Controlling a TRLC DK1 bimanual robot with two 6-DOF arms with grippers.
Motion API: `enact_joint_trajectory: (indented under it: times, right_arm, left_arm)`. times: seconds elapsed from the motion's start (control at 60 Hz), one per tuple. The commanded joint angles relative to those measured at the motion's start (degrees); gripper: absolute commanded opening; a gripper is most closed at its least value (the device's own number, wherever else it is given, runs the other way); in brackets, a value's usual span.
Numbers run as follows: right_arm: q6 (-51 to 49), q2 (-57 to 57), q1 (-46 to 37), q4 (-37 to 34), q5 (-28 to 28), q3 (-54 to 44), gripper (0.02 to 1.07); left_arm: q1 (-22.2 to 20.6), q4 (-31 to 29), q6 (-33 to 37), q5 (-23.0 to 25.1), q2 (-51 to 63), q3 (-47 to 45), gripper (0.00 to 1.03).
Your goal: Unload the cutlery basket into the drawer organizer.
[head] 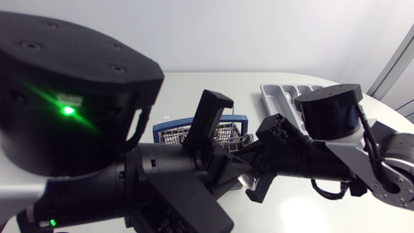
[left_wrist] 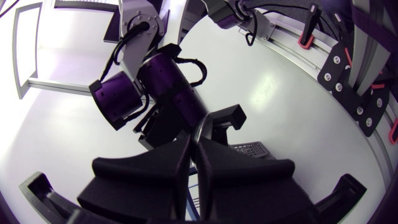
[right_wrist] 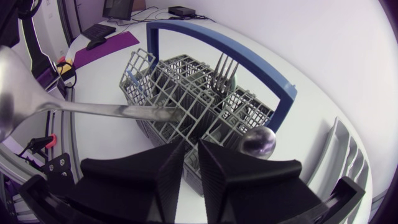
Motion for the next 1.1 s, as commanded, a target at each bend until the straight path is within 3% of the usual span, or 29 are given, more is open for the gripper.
enact_joint_trajectory:
  times: [0.0, 0.217, 0.733, 1.0, 1.083]
  right_arm:
    - [1.15, 2.82, -0.06, 1.73, 0.29, -0.77, 0.16]
    - [1.15, 9.15, -1.64, 5.69, 0.11, -0.77, 0.15]
    - [1.15, 12.13, -2.43, 6.3, -0.24, -0.95, 0.15]
    - [1.68, 3.26, -2.61, 2.44, -0.5, -1.39, 0.16]
    - [1.68, -1.49, -2.61, 0.33, -0.5, -2.09, 0.24]
  left_arm:
    - [0.36, 1.46, 2.0, -0.02, -1.12, -0.89, 0.04]
    - [0.36, 1.46, 2.09, -0.02, -1.65, -0.54, 0.04]
    - [-0.08, 1.46, 2.88, -0.37, -1.83, 1.84, 0.04]
    - [-0.08, 1.11, 2.44, -1.16, -2.44, 3.15, 0.04]
    - [-0.08, 1.11, 1.12, -1.78, -2.7, 3.86, 0.04]
